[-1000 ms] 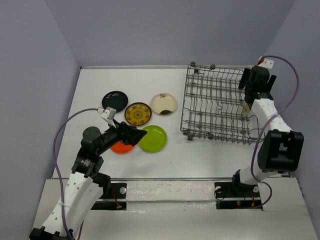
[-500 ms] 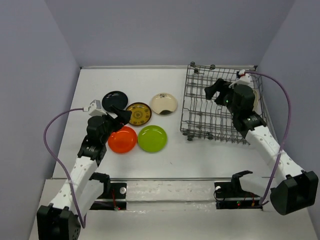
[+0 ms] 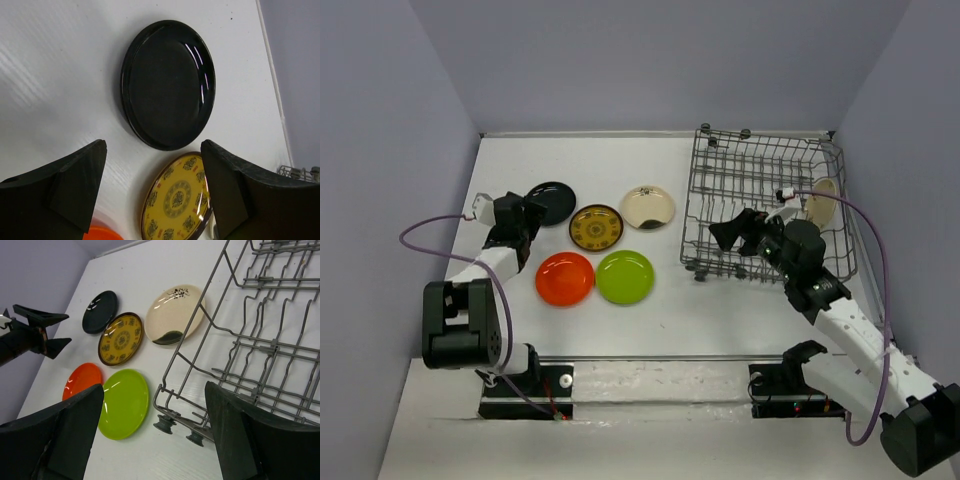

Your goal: Load the plates into the dish rack

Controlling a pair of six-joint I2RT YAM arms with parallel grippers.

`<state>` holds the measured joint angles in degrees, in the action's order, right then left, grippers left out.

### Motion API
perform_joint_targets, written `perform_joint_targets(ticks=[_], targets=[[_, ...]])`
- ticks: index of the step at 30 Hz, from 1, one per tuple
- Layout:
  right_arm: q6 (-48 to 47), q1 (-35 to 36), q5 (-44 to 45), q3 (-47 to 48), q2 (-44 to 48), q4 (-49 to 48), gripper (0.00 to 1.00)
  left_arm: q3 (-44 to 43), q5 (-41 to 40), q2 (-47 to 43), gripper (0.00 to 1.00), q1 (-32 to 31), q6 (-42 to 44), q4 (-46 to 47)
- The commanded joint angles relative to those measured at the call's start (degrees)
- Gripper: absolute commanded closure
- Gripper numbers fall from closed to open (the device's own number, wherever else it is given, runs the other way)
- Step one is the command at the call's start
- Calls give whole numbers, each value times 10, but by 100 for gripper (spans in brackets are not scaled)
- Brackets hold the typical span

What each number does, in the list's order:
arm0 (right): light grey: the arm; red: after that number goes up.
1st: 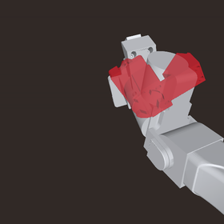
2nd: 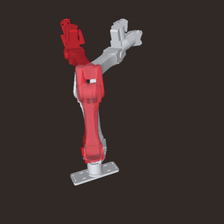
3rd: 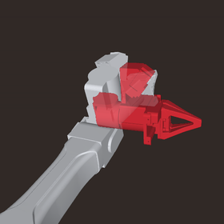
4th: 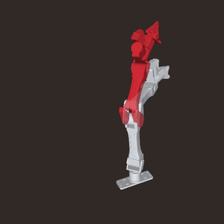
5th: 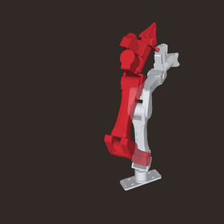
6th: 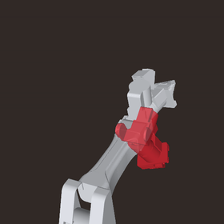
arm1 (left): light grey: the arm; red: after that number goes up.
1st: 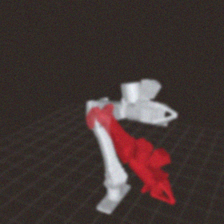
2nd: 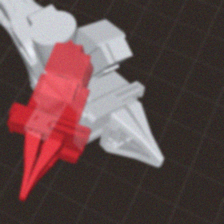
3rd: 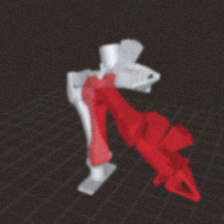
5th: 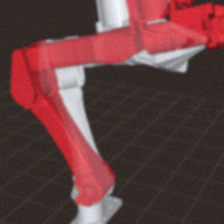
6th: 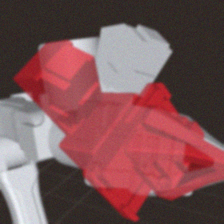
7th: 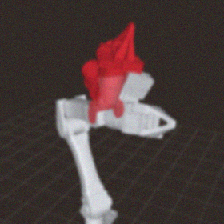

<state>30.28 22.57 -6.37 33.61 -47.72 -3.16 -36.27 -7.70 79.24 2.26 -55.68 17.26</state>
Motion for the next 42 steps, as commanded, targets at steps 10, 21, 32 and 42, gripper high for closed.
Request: perform_joint_targets(ticks=[10,21,32,42], targets=[[-4,4,-76,-33,30,-69,14,-136,7,211,23,20,31,11],[-4,4,-86,-43,29,-78,15,-120,12,210,94,42,29,61],[-12,15,-224,13,-64,-100,6,-57,-6,-90,94,53,78,102],[4,58,-280,131,-166,-106,4,93,170,-327,94,-51,82,101]])
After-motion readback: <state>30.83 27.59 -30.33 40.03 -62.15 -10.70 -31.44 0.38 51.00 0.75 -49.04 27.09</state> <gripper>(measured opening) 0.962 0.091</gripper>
